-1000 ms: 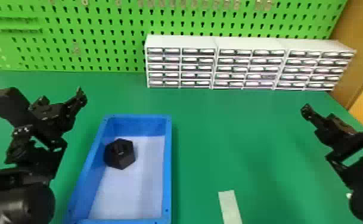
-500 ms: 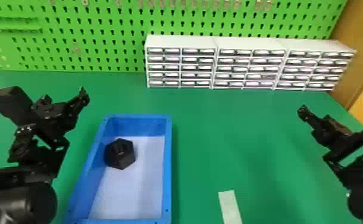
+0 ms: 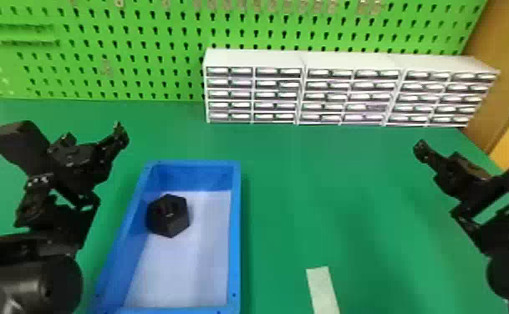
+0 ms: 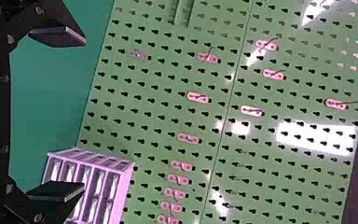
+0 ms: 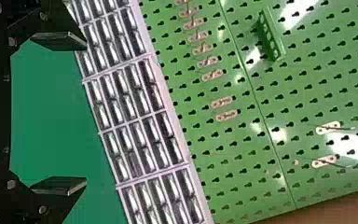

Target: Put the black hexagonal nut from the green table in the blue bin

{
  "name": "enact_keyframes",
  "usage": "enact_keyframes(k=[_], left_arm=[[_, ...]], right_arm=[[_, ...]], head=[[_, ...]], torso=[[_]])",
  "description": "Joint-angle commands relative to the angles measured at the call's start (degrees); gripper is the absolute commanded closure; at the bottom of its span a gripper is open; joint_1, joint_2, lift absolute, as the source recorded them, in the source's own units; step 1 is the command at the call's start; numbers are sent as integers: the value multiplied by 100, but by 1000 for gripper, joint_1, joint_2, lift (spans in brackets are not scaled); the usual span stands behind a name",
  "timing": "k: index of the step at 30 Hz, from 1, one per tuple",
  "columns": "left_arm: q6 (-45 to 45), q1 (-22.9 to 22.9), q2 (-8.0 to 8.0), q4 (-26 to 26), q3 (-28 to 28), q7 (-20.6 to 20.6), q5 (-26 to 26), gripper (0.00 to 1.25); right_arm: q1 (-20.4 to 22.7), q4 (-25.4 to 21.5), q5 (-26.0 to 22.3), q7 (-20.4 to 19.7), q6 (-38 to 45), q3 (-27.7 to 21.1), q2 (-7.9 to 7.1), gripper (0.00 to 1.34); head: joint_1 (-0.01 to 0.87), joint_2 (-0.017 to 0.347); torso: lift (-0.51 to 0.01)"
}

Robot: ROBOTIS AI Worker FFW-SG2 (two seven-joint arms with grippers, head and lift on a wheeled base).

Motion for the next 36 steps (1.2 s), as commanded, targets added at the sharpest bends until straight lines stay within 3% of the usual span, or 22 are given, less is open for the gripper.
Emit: enact_keyframes(k=[1,25,36], left_arm=[[0,-3,-1,1,-3,-1,-1,183],[-9,-3,-1,-17,-29,-1,-1,185],[-9,-21,8,-43,-3,-1,-1,185]], right_arm=[[11,0,32,0,12,40,-28,260],[20,0,137,0,21,-22,78,260],[11,9,278,0,21,-154,209,260]], head=[[692,9],[692,9],[692,9]], torso=[[-97],[-97],[-97]])
